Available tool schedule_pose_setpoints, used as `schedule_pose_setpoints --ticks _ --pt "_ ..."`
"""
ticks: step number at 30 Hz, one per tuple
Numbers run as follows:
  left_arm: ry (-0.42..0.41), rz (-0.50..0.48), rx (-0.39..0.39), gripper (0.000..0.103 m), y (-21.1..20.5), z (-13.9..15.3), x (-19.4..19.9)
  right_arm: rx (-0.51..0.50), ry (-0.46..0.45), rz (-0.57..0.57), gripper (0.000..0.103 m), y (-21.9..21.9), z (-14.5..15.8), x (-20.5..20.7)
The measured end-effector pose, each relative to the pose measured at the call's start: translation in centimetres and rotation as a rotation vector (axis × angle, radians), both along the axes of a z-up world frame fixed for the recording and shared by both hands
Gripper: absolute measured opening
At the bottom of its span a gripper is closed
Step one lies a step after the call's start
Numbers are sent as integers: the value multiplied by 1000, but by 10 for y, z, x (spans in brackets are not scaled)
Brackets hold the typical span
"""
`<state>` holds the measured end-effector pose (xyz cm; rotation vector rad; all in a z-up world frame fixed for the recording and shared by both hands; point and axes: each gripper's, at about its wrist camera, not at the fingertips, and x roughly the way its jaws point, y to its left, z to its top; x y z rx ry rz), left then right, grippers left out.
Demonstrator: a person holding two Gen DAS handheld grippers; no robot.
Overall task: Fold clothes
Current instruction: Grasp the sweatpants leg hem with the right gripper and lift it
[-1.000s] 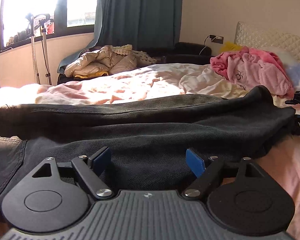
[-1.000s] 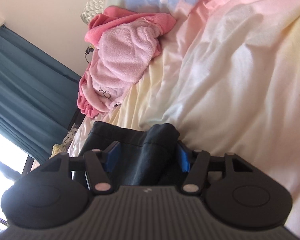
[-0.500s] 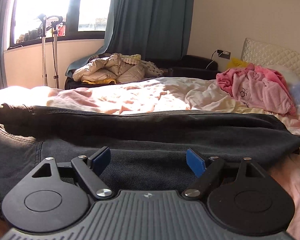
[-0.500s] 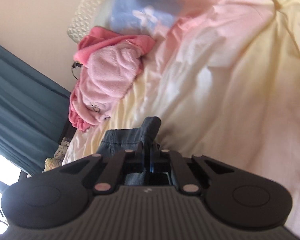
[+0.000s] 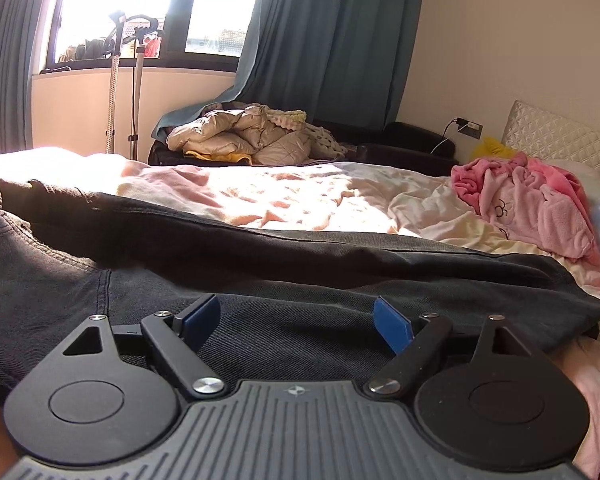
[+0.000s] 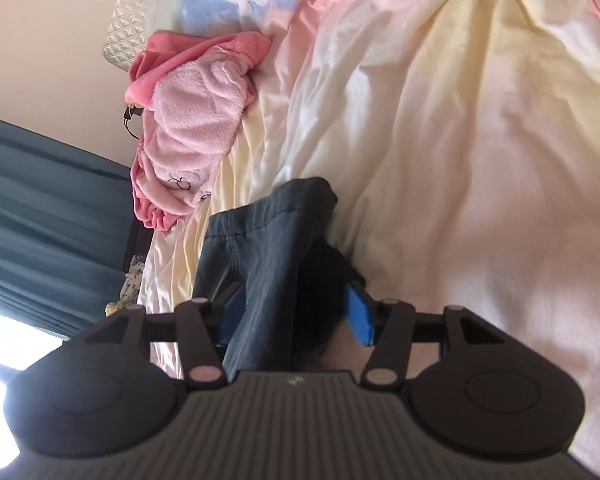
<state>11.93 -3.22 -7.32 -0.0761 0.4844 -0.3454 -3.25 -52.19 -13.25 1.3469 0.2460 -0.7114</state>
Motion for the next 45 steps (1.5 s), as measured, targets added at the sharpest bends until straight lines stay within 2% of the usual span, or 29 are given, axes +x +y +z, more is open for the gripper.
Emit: schedule_pose_setpoints --ticks 4,7,12,15,17,22,26,28,29,31,32,34,38,40,43,45 --pt "8 33 19 87 4 -1 -2 148 -88 83 67 14 -17 12" --pt "-10 68 10 89 13 3 -9 216 -149 104 75 16 -28 25" --pt "-16 162 -32 89 30 10 -17 153 -165 117 76 15 -32 48" --pt "14 212 -62 89 37 14 -17 99 -155 117 76 7 -36 59" --pt "23 238 -77 89 39 15 -16 99 -185 102 76 -1 -44 61" --pt "35 278 -80 89 36 13 -14 116 -276 40 75 -20 -61 62" --pt "29 274 -42 89 28 10 -11 110 -318 27 74 -31 -66 68" --pt "22 270 -18 90 24 8 -10 102 -319 24 71 -36 -67 71" --pt "21 267 -8 90 22 7 -9 100 -321 22 65 -38 -68 73" --pt "22 260 -1 90 20 5 -6 86 -295 32 37 -43 -68 75" --pt "20 255 1 90 19 5 -5 80 -282 38 13 -47 -68 75" --pt "6 245 9 90 16 5 -2 82 -322 64 13 -56 -66 76" --pt "-22 235 26 90 13 7 11 -12 -376 99 9 -63 -38 75" --pt "-19 243 45 90 12 6 20 -14 -351 98 9 -66 -41 73" --pt "-1 265 94 90 11 1 32 41 -258 80 9 -74 -64 68" --pt "14 281 137 90 10 -6 40 45 -261 67 9 -78 -73 65"
